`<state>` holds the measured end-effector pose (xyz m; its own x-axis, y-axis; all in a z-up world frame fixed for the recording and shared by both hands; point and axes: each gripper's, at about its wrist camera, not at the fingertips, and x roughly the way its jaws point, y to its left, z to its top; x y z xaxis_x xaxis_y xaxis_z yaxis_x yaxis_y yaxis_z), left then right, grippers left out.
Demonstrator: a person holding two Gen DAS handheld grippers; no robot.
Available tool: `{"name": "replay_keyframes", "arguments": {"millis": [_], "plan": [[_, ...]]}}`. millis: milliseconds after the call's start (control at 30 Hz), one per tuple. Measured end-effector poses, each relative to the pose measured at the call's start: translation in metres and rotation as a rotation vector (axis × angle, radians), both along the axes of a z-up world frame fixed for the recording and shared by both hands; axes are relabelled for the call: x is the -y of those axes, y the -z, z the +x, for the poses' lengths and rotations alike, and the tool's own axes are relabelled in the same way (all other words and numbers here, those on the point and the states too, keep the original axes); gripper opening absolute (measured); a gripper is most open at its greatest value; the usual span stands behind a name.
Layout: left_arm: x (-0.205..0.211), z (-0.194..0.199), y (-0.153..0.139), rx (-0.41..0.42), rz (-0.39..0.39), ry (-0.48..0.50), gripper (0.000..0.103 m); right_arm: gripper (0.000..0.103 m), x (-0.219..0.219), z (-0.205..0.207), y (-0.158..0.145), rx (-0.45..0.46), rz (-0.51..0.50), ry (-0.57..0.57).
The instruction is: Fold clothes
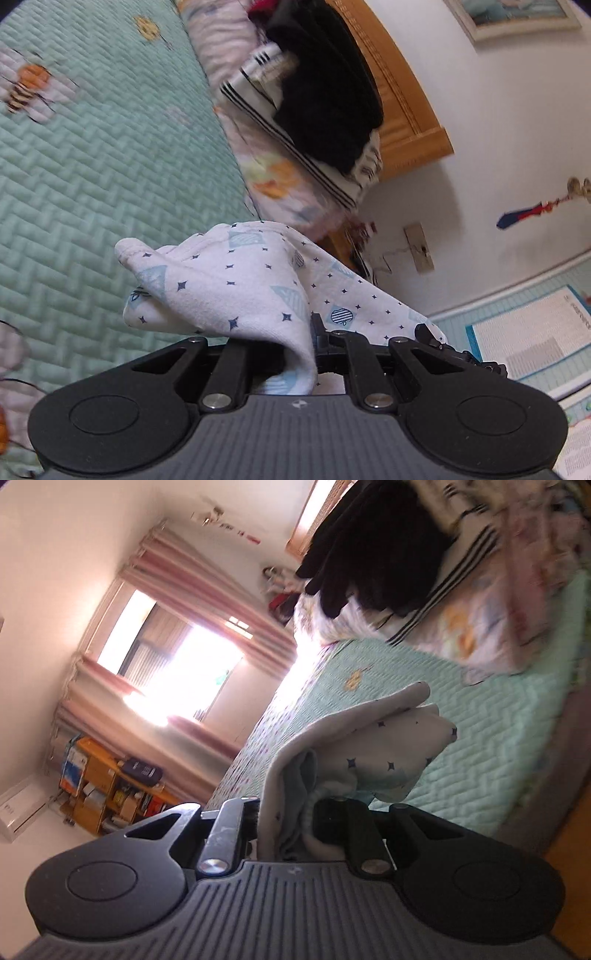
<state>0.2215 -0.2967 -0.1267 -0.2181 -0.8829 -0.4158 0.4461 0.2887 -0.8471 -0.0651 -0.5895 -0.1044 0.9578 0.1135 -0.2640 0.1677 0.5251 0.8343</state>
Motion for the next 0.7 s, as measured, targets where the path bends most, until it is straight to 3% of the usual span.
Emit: {"name": "replay_keyframes", "arguments": {"millis": [167, 300, 467, 533, 600, 700], "plan": [[0.101, -0.069, 0.037, -0.03, 0.082, 0.173, 0.012, 0.017, 0.043, -0.104, 0.039, -0.091, 0.033, 0.187], [0.151, -0.117, 0.073, 0.012, 0.215, 0.29, 0.016, 0.018, 0.065, -0.15, 0.093, -0.193, 0.082, 0.287], [0.156, -0.142, 0.099, 0.125, 0.37, 0.338, 0.05, 0.024, 0.076, -0.178, 0.156, -0.375, 0.158, 0.353], [0.146, -0.135, 0.097, 0.172, 0.399, 0.322, 0.083, 0.029, 0.074, -0.183, 0.167, -0.434, 0.196, 0.348], [0.136, -0.121, 0.09, 0.226, 0.427, 0.295, 0.091, 0.041, 0.072, -0.184, 0.165, -0.492, 0.16, 0.34], [0.118, -0.102, 0.082, 0.268, 0.474, 0.259, 0.092, 0.052, 0.072, -0.183, 0.151, -0.597, 0.04, 0.344]]}}
